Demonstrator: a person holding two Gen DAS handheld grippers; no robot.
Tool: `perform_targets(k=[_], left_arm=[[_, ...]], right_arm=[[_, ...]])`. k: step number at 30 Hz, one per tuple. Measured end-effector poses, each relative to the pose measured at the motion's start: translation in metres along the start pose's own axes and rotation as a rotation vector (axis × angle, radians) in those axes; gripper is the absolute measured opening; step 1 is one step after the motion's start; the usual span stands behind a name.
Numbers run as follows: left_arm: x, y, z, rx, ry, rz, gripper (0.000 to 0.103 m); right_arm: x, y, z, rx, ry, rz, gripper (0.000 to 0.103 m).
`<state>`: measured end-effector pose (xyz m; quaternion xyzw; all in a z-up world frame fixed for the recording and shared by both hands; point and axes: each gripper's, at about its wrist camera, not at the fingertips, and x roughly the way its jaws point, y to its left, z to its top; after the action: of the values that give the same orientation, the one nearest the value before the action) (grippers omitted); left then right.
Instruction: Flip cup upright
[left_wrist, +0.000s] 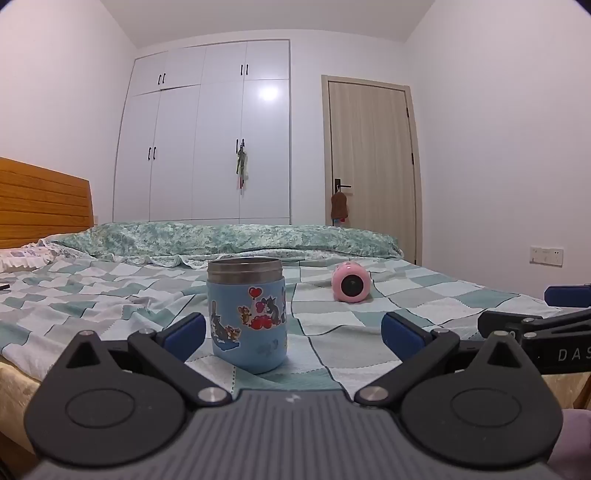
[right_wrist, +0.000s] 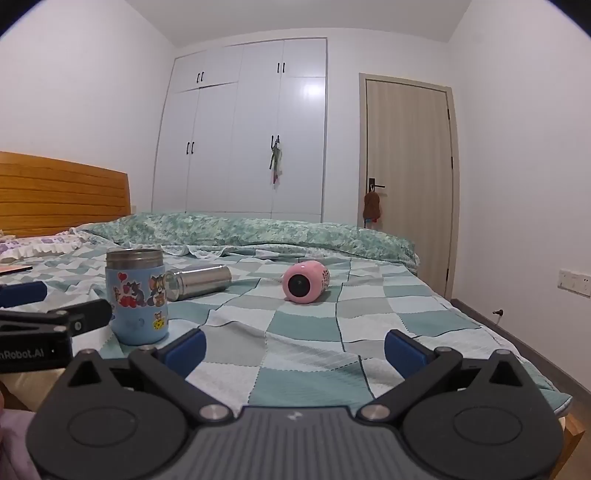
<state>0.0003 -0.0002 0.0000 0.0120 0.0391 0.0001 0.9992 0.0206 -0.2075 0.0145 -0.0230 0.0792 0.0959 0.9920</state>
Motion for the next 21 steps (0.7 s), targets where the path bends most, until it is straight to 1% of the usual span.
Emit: perform_targets(k=[14,15,21], left_arm=[[0.0096,-0.0069,-0.0001,0.000,0.008,0.002,0.103],[0.0040,-0.0003,-0.0011,-0.006,0.002,0.000,0.103],[0.0036,0.0005,-0.0013,-0.008,0.001,-0.001,0.103]], right_arm=[[-0.0008,-0.0036,0.0001,0.003,0.002,0.004,0.103],[-0.0004,-0.0020,-0.0003,0.001,0.002,0.002,0.103],[0.0001,-0.0012,-0.0008,0.000,0.003,0.001,0.103]])
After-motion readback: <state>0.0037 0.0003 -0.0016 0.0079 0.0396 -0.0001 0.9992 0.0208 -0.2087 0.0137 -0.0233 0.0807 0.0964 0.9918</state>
